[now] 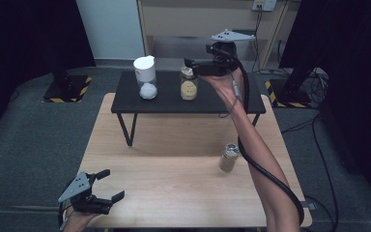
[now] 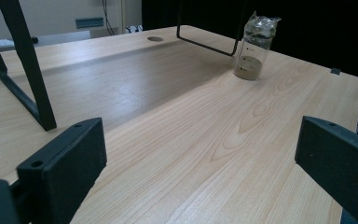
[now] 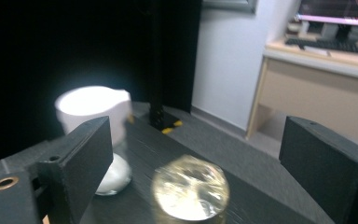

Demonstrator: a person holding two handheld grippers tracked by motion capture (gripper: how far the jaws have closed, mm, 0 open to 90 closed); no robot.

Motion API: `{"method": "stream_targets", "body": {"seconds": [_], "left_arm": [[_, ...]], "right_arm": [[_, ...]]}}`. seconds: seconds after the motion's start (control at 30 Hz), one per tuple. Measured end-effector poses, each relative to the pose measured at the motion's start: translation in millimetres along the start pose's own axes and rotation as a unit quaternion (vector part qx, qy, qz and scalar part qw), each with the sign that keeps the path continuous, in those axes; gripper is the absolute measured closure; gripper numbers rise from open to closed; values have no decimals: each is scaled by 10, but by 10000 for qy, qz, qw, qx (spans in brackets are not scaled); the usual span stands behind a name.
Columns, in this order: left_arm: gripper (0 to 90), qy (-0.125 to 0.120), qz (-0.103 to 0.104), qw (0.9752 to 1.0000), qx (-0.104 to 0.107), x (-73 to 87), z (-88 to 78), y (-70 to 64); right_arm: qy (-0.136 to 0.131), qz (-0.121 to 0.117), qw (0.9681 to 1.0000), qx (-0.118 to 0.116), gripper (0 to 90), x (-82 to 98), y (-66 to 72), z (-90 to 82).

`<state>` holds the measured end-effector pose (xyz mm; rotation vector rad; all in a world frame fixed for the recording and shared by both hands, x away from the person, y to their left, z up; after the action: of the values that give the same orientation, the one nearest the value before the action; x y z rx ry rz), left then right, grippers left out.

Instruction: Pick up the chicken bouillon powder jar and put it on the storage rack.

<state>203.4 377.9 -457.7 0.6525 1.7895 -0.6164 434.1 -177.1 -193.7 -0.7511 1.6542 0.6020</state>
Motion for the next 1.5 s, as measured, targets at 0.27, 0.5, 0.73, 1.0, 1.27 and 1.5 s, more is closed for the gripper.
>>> {"method": "stream_targets", "body": {"seconds": [0.27,0.5,0.73,1.0,1.27,1.5], "left_arm": [[11,2,-6,10000,10,-1,2,0],[11,-5,-13,10000,18,0,2,0],[11,-8,-11,10000,21,0,3,-1],[11,20,3,10000,30,-5,16,-6],[11,38,24,10000,44,-11,25,-16],[11,36,19,10000,46,-11,26,-17]], "right_arm": [[-156,-277,9981,-522,107,-83,182,-360],[-130,-481,9945,-916,108,-26,268,-598],[-169,-521,9921,-1129,109,294,343,-867],[-184,-474,9910,-1236,112,632,413,-1195],[-149,-439,9919,-1182,112,902,481,-1428],[-8,-449,9931,-1083,112,1162,552,-1544]]}}
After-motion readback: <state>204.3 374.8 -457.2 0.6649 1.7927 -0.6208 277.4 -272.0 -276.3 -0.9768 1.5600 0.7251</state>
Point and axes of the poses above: each handheld gripper's, and its own axes: z roughly forward along the jaws, x roughly out of its underside, y roughly to its left, the point moved 3 cm from there along z, roughly forward along the jaws, and after that the axes turned 4 degrees about -x, right-handed, at the moved point
